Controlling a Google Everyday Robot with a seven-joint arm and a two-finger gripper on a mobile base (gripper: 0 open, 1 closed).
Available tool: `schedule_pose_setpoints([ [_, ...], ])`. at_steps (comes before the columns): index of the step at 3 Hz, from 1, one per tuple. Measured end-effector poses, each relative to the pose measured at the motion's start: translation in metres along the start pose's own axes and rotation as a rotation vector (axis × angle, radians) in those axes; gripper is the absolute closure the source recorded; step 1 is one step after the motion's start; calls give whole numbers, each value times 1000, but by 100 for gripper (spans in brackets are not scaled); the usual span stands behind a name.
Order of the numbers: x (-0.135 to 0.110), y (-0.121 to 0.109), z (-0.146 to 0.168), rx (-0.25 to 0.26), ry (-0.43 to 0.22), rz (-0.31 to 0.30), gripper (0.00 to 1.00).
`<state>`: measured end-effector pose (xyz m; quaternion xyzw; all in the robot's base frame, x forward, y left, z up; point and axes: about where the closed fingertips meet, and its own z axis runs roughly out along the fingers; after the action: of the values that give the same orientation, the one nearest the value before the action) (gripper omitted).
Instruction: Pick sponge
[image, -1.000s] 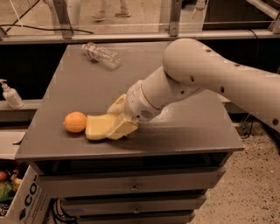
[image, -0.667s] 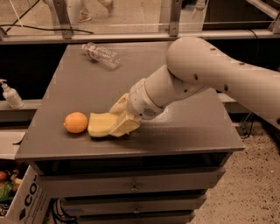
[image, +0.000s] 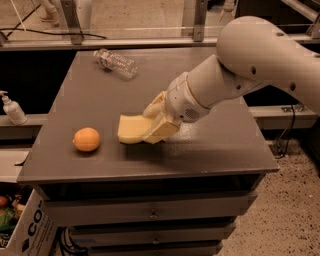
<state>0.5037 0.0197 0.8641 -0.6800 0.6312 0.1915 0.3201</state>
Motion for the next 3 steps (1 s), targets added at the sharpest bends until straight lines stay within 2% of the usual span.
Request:
schedule_pose_setpoints([
  [1, 8, -4, -40, 45, 51, -12, 100],
  [2, 15, -3, -66, 77, 80, -30, 100],
  [3, 21, -2, -79, 93, 59, -33, 100],
])
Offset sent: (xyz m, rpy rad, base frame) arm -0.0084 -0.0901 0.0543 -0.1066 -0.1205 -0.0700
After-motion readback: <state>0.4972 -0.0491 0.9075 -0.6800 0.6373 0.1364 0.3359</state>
